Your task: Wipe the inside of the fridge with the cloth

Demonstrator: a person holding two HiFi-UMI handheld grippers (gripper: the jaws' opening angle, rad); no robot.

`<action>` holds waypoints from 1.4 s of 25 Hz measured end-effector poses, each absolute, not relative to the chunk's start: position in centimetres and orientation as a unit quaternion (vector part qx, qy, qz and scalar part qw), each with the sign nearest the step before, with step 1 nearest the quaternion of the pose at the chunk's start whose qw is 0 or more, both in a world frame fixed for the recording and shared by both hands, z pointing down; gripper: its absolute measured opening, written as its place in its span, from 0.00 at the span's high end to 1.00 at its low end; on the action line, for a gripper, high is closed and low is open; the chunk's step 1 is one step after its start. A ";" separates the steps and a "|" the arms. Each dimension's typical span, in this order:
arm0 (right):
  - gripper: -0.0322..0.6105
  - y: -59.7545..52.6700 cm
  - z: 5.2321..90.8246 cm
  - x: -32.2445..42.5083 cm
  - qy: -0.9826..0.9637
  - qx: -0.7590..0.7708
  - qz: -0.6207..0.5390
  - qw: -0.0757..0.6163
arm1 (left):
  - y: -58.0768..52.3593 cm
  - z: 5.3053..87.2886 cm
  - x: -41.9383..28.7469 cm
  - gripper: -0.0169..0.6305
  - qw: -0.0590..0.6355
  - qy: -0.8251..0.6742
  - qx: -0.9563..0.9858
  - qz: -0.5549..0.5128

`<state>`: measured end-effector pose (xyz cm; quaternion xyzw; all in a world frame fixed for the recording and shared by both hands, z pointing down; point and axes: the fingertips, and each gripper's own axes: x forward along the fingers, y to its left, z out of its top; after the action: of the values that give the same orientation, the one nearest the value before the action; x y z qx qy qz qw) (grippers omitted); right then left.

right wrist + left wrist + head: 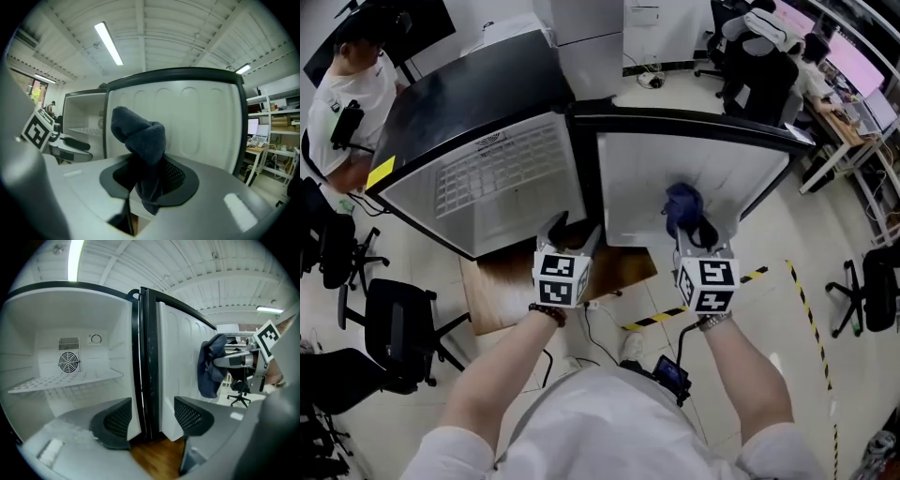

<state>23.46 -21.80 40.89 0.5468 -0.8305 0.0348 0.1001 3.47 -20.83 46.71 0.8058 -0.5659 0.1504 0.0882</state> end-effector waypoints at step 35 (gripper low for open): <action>0.79 -22.6 43.4 8.5 -0.860 0.497 0.066 0.095 | -17.3 48.0 -6.6 0.53 0.100 -0.601 0.775 0.168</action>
<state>8.46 -22.64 43.41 0.4972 -0.8599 0.0660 0.0948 -6.63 -17.34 48.04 0.7752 -0.6007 0.1682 0.0999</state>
